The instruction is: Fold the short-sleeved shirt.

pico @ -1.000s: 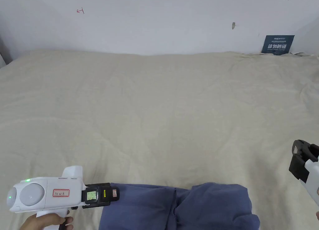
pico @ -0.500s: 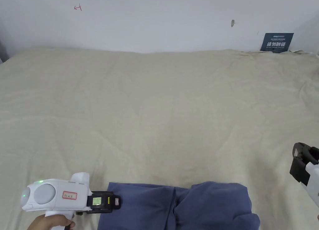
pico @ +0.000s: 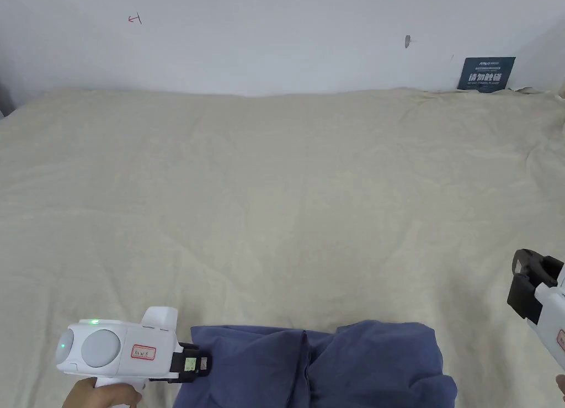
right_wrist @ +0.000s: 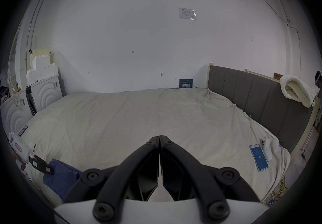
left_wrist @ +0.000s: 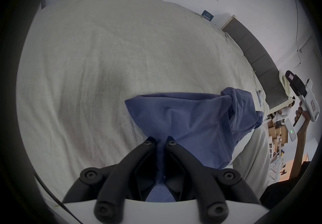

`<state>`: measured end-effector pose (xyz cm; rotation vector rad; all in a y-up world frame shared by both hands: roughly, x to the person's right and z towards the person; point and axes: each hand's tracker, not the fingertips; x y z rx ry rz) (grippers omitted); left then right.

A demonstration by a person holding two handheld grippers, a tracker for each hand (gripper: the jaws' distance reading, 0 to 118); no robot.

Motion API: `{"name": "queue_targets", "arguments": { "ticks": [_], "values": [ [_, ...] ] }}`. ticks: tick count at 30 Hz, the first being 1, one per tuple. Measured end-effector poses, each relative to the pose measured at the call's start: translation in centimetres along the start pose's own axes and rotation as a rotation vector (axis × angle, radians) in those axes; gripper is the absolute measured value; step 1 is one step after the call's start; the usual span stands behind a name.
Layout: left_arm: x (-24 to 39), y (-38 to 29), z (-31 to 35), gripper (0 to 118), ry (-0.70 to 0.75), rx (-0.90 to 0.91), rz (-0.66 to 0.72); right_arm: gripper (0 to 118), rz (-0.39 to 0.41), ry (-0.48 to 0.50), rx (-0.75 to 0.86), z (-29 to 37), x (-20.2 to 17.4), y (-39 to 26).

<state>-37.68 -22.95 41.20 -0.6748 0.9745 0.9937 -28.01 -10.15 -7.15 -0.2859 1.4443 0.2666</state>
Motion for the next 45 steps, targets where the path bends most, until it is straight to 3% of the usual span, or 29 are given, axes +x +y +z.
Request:
{"name": "queue_targets", "arguments": {
  "ticks": [21,35,45],
  "values": [
    [-0.6,3.1,10.5,3,0.189,0.052,0.119,0,-0.017,0.018,0.022,-0.1,0.1,0.4],
    [12.1,7.0,3.4,3,0.048,-0.041,-0.106,0,-0.031,0.001,0.034,0.8,1.7,0.4],
    [19.8,6.1,-3.1,3,-0.014,-0.121,-0.223,0,-0.04,-0.019,0.032,1.3,2.7,0.0]
  ]
}}
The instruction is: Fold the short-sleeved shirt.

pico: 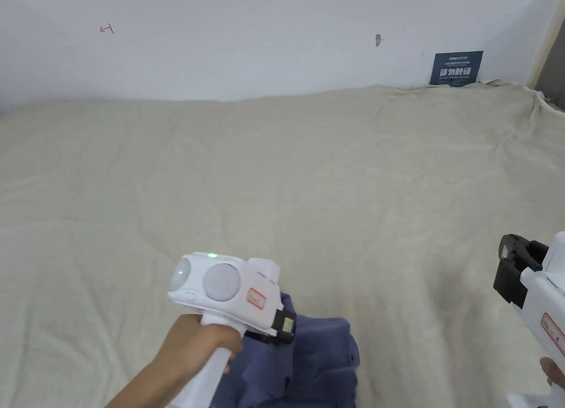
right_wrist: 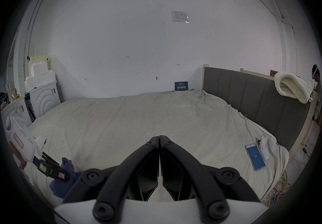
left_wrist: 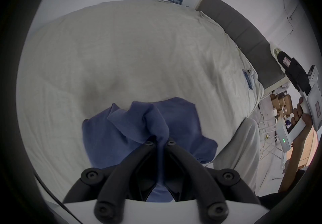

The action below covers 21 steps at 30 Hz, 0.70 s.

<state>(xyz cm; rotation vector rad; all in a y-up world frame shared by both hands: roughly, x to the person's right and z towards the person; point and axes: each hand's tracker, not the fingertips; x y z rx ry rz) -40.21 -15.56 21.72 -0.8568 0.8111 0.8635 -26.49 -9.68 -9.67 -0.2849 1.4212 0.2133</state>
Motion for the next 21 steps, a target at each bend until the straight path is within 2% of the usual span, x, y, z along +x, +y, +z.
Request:
{"name": "queue_targets", "arguments": {
  "ticks": [6,17,18,20,21],
  "values": [
    [3.4,0.7,-2.2,3,-0.043,-0.022,-0.049,0,-0.004,-0.015,-0.004,0.2,0.7,-0.2],
    [6.3,0.6,-6.5,4,-0.007,-0.088,-0.08,0,-0.003,-0.037,-0.013,0.5,1.3,-0.5],
    [6.5,0.6,-6.6,9,0.0,-0.091,-0.086,0,-0.004,-0.038,-0.014,0.6,1.3,-0.5],
    [6.7,0.6,-6.4,27,-0.006,-0.082,-0.098,0,-0.002,-0.041,-0.015,0.6,1.4,-0.5],
    [6.7,0.6,-6.2,50,-0.035,-0.079,-0.086,0,-0.001,-0.042,-0.016,0.6,1.4,-0.5]
  ]
}}
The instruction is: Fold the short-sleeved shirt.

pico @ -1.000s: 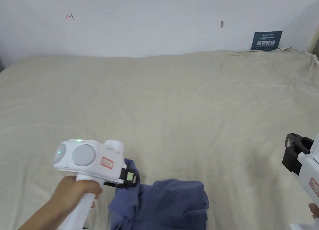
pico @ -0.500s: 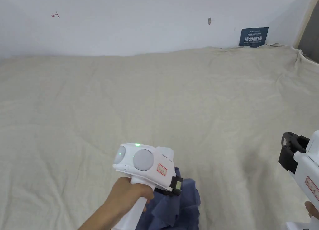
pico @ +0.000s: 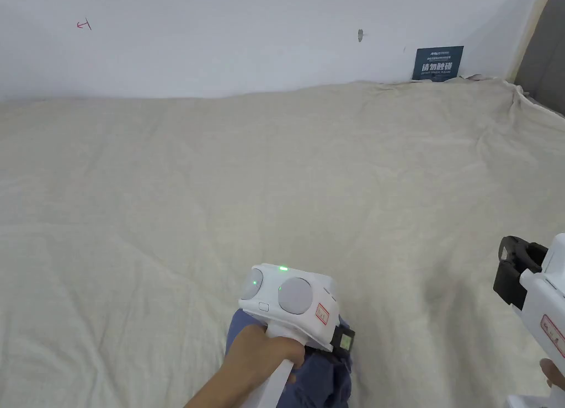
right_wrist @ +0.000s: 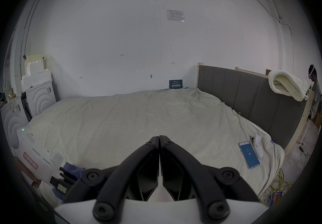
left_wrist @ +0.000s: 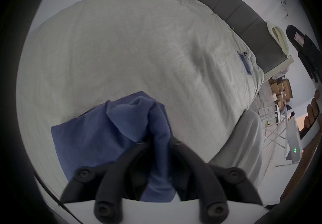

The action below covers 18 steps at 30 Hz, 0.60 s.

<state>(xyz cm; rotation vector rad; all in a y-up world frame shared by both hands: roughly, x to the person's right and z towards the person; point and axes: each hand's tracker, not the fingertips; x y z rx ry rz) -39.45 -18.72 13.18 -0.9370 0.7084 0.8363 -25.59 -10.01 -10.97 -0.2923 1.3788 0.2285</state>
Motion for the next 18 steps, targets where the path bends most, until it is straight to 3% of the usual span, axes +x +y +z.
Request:
{"name": "queue_targets", "arguments": {
  "ticks": [3,4,9,18],
  "values": [
    [0.3,0.1,1.2,107,-0.068,0.025,0.033,0,0.001,-0.001,0.003,0.1,0.0,0.1],
    [0.5,0.0,1.6,116,-0.059,0.036,0.024,0,0.002,-0.001,0.004,0.1,-0.1,0.2],
    [0.5,-1.0,4.8,118,0.027,0.179,-0.036,0,0.005,-0.003,0.012,0.4,-0.3,0.5],
    [-3.9,-4.5,8.1,117,0.171,0.385,0.025,0,0.015,0.014,0.02,0.4,-1.1,0.9]
  ]
}}
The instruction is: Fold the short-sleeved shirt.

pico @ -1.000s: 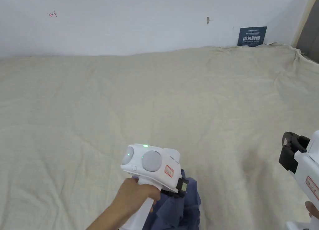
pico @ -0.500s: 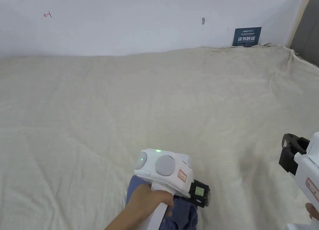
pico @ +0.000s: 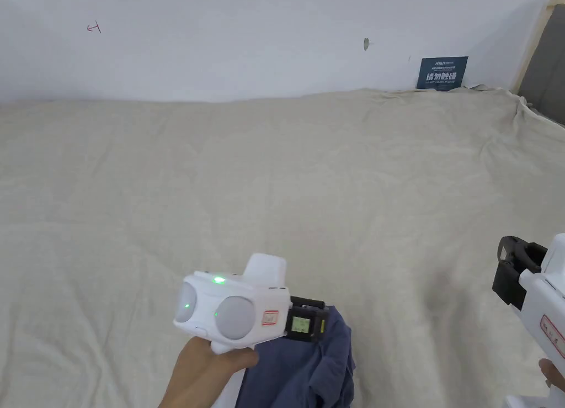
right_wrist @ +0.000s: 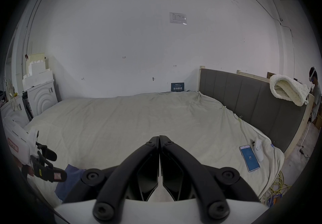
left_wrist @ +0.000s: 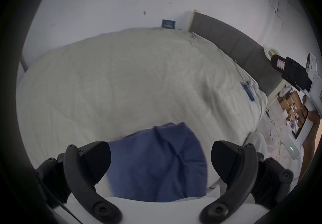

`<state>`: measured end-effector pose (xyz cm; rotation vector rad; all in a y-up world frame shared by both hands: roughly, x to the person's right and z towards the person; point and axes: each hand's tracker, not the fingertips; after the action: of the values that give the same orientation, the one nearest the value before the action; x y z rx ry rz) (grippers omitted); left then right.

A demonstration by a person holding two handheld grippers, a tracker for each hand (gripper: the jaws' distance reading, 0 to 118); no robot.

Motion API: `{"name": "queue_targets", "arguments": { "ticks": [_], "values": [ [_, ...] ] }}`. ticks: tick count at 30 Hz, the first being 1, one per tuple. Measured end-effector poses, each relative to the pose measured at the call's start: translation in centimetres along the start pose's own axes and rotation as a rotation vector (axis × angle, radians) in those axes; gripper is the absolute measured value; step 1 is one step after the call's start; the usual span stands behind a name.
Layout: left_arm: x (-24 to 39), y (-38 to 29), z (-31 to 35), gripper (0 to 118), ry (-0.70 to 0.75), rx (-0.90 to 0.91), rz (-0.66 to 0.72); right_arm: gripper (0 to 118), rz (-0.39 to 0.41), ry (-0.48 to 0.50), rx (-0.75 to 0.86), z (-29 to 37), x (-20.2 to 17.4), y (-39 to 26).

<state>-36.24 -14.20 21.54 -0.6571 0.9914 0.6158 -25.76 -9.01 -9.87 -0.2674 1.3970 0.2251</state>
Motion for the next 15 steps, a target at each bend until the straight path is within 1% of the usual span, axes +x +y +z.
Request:
{"name": "queue_targets", "arguments": {
  "ticks": [1,2,3,5,7,8,9,10,11,15],
  "values": [
    [-0.6,-0.4,0.2,114,0.006,0.033,0.021,0,0.0,0.003,0.001,0.0,-0.1,0.0],
    [-1.1,-0.9,0.4,107,0.016,0.062,0.037,0,0.002,0.005,0.002,0.0,-0.2,0.0],
    [-1.5,-1.4,0.4,97,0.023,0.068,0.037,0,0.003,0.007,0.002,0.0,-0.3,0.0],
    [-2.2,-2.3,0.2,81,0.044,0.085,0.064,0,0.002,0.012,0.002,-0.1,-0.3,0.0],
    [-2.9,-3.2,0.1,53,0.043,0.109,0.1,0,0.003,0.013,0.001,-0.1,-0.4,-0.1],
    [-3.2,-3.6,0.0,37,0.045,0.111,0.116,0,0.002,0.013,0.001,-0.1,-0.4,-0.1],
    [-3.4,-4.0,-0.3,19,0.052,0.125,0.139,0,0.001,0.015,0.0,0.0,-0.4,-0.1],
    [-3.5,-4.4,-0.4,8,0.048,0.129,0.143,0,0.001,0.015,-0.001,0.0,-0.4,-0.2],
    [-3.6,-4.7,-0.6,1,0.047,0.13,0.145,0,0.003,0.013,-0.002,0.0,-0.4,-0.2],
    [-2.8,-5.9,-1.3,0,0.05,0.154,0.119,0,-0.001,0.01,-0.007,0.0,-0.2,-0.4]
  ]
}}
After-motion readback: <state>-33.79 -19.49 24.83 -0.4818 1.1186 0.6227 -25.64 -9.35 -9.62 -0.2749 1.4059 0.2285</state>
